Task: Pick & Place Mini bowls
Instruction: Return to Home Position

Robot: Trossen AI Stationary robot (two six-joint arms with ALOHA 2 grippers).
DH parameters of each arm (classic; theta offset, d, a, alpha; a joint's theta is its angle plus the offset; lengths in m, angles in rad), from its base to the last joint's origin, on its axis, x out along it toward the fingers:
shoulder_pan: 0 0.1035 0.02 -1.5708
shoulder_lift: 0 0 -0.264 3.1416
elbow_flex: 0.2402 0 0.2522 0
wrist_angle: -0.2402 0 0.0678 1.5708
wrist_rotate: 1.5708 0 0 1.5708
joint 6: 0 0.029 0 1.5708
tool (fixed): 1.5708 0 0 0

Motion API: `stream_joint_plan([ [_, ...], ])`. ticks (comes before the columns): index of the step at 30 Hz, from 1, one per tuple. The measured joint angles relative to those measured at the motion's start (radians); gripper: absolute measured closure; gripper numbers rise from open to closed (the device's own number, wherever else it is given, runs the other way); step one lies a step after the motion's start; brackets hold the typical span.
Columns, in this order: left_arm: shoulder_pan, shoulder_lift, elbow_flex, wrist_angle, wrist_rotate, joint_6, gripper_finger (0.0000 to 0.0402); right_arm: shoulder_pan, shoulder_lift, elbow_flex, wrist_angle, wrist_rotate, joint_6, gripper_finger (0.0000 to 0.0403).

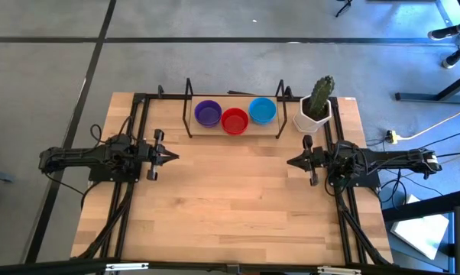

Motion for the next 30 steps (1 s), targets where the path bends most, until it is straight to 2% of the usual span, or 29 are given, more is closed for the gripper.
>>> stream_joint_plan([
  [30,0.000,0.000,0.000,0.000,0.000,0.000,0.0395,0.000,0.000,0.000,0.000,0.000,0.000,0.0386],
])
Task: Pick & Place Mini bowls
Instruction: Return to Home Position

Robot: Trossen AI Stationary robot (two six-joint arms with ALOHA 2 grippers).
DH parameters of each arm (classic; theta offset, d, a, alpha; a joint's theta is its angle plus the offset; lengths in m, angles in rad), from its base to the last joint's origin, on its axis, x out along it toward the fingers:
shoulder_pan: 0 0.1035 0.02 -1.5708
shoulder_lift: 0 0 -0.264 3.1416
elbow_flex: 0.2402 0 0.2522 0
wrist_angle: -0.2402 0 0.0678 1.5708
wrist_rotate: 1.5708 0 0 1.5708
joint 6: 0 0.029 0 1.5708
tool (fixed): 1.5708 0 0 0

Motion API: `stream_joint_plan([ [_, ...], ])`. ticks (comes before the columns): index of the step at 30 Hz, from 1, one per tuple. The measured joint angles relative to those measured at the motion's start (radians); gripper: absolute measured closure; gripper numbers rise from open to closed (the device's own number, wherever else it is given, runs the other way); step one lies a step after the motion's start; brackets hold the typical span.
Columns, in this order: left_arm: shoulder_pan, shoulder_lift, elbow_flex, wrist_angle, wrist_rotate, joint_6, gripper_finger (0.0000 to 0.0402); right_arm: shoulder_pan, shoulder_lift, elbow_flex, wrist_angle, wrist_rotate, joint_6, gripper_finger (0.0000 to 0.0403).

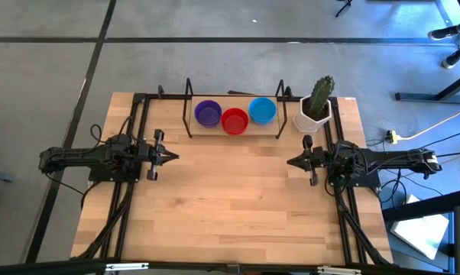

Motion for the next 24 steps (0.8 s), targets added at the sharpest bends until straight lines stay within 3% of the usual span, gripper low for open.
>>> stream_joint_plan([
  [24,0.000,0.000,0.000,0.000,0.000,0.000,0.0392,0.000,0.000,0.000,0.000,0.000,0.000,0.0386],
])
